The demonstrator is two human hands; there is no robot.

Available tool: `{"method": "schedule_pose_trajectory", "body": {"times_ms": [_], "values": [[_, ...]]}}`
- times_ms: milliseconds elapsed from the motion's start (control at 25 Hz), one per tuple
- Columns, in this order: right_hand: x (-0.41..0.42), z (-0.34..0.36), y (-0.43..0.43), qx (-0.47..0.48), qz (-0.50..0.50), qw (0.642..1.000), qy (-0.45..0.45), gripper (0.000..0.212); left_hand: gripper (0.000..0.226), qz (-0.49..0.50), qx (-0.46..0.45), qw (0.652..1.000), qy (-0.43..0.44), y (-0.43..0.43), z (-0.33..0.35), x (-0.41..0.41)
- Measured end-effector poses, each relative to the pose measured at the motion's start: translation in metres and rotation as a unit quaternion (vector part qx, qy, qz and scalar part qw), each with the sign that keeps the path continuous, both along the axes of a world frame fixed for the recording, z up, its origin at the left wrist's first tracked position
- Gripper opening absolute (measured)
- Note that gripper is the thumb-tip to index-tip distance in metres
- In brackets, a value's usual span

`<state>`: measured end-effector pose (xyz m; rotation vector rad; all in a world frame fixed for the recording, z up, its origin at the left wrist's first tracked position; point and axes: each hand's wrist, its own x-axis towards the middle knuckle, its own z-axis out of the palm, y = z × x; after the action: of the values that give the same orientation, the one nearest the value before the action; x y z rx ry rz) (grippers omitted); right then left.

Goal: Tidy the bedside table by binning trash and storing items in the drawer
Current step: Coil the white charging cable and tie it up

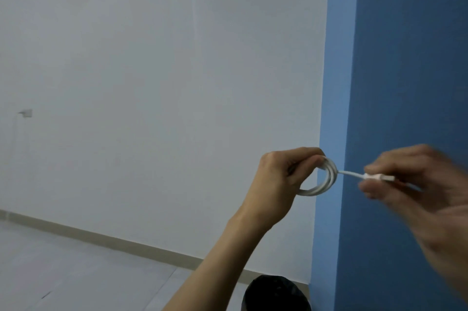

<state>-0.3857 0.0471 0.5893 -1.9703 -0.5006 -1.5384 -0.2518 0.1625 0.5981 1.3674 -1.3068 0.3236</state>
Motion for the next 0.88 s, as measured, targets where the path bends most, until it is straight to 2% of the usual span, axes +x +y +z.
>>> {"method": "schedule_pose_trajectory", "body": {"times_ms": [80,120,200,320,400,520,600,680,760,800,840,880], "values": [[0.01,-0.002,0.011,0.013,0.081,0.997,0.012,0.014,0.021,0.003,-0.016,1.0,0.001,-0.003,0.001,-0.003],[0.012,-0.003,0.012,0.002,0.075,0.997,0.016,0.016,0.022,0.006,-0.02,1.0,-0.001,-0.004,0.002,-0.003],[0.014,-0.001,0.012,-0.053,-0.009,0.998,0.008,0.019,0.023,0.016,-0.021,1.0,-0.009,-0.003,0.002,-0.005],[0.018,0.001,0.006,-0.166,-0.189,0.968,-0.025,0.023,0.025,0.01,-0.027,1.0,-0.003,0.001,0.005,-0.01],[0.024,-0.001,0.006,-0.184,-0.24,0.952,-0.04,0.024,0.025,0.015,-0.032,0.999,-0.006,0.001,0.005,-0.012],[0.029,-0.005,0.009,-0.167,-0.266,0.948,-0.048,0.026,0.025,0.025,-0.034,0.999,-0.017,-0.002,0.001,-0.016],[0.03,-0.007,0.012,-0.121,-0.27,0.954,-0.041,0.019,0.025,0.017,-0.033,0.999,-0.015,-0.002,-0.001,-0.018],[0.031,-0.008,0.018,-0.012,-0.229,0.973,-0.021,0.012,0.025,0.018,-0.049,0.998,-0.024,-0.001,-0.002,-0.017],[0.038,-0.01,0.023,0.159,-0.108,0.981,0.039,0.031,0.025,0.032,-0.066,0.996,-0.05,-0.001,-0.002,-0.018],[0.043,-0.011,0.024,0.242,-0.017,0.967,0.076,0.034,0.025,0.033,-0.071,0.995,-0.06,-0.002,-0.003,-0.019],[0.047,-0.011,0.023,0.295,0.059,0.947,0.107,0.03,0.025,0.029,-0.072,0.995,-0.065,-0.003,-0.005,-0.021],[0.048,-0.009,0.025,0.308,0.089,0.937,0.14,0.021,0.024,0.025,-0.073,0.995,-0.064,-0.004,-0.006,-0.021]]}}
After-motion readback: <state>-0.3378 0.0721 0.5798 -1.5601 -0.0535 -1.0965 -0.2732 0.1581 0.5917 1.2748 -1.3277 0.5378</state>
